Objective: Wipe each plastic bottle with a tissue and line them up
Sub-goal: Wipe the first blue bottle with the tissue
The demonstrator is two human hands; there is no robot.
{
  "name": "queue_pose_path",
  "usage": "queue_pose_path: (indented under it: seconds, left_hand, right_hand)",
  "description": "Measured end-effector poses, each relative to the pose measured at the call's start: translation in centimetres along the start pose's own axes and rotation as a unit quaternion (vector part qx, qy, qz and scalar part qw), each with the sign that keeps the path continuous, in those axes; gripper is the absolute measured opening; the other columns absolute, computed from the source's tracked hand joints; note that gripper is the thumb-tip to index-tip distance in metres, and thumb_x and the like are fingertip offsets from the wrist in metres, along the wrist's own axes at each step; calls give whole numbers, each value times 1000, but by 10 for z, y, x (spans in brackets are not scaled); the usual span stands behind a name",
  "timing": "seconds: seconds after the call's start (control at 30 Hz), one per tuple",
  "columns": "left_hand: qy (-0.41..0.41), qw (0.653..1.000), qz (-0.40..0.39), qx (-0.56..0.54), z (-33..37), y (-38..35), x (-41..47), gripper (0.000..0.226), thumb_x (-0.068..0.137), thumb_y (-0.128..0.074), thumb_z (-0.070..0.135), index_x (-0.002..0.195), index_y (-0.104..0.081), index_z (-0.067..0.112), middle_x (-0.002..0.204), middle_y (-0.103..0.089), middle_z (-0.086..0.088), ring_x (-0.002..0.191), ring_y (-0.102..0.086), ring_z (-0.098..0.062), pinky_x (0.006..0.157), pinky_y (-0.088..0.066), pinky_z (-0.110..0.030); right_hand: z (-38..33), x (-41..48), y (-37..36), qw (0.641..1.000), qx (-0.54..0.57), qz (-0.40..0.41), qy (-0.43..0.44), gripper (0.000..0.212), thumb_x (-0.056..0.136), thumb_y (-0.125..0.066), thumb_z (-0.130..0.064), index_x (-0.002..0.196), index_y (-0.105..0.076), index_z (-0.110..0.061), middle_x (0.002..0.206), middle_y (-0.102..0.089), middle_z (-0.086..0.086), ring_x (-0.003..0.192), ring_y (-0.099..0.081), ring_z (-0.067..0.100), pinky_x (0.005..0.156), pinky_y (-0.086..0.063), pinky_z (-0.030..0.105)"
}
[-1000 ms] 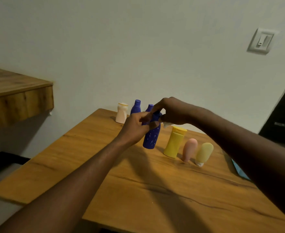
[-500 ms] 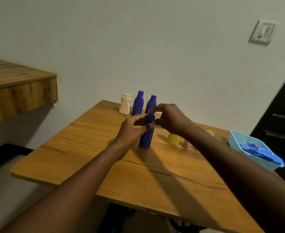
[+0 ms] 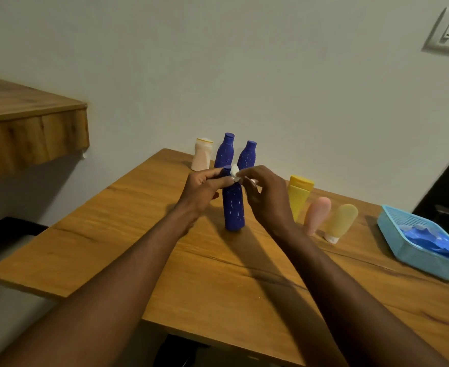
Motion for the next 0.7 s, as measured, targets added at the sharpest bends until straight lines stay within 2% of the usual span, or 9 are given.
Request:
queue_pose_path:
  seconds: [0.2, 0.33, 0.43, 0.57, 0.7]
  left_hand:
    - [43, 999, -1, -30, -19, 5, 8, 20, 93, -73, 29, 110, -79, 22, 110, -77, 0, 110, -70, -21, 97, -56, -43]
    - [51, 997, -12, -63, -22, 2, 11, 21, 94, -71, 23, 113, -77, 16, 110, -77, -6, 105, -73, -22, 95, -59, -40]
    - [61, 995, -3, -82, -26, 3, 12, 23, 94, -71, 21, 114, -76, 11, 106, -78, -6, 101, -75, -22, 93, -59, -38]
    - [67, 994, 31, -75, -32, 9, 15, 27, 92, -74, 22, 114, -74, 6, 97, -79, -5, 90, -75, -17, 91, -58, -36]
    - [72, 993, 58, -72, -34, 16, 18, 30, 91, -76, 23, 113, -73, 3, 98, -78, -7, 90, -75, -19, 91, -59, -37]
  right_hand:
    - [11, -7, -23, 1000, 18, -10, 13, 25, 89, -67, -7, 113, -65, -7, 112, -66, 8, 101, -62, 19, 86, -56, 33]
    - [16, -11, -25, 1000, 8, -16, 10, 28, 87, -71, -3, 114, -65, -8, 114, -63, 9, 105, -61, 20, 88, -54, 29]
    - [16, -21, -24, 999, -14, -43, 18, 29, 84, -74, 0, 110, -68, -10, 114, -61, 7, 102, -59, 18, 82, -51, 24]
    - [18, -34, -27, 990, -30, -137, -13, 26, 82, -73, -2, 106, -73, -13, 110, -60, 1, 94, -58, 15, 79, -54, 30]
    - [22, -35, -32, 971, -11, -238, -11, 25, 81, -69, -6, 101, -79, -18, 103, -66, 0, 90, -63, 16, 80, -57, 41]
Point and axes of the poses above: each hand's wrist, its own x-axis towards the middle knuckle, its own y-axis out of the back of the hand, z = x × y, the point moved 7 cm from there along x, towards the middle knuckle
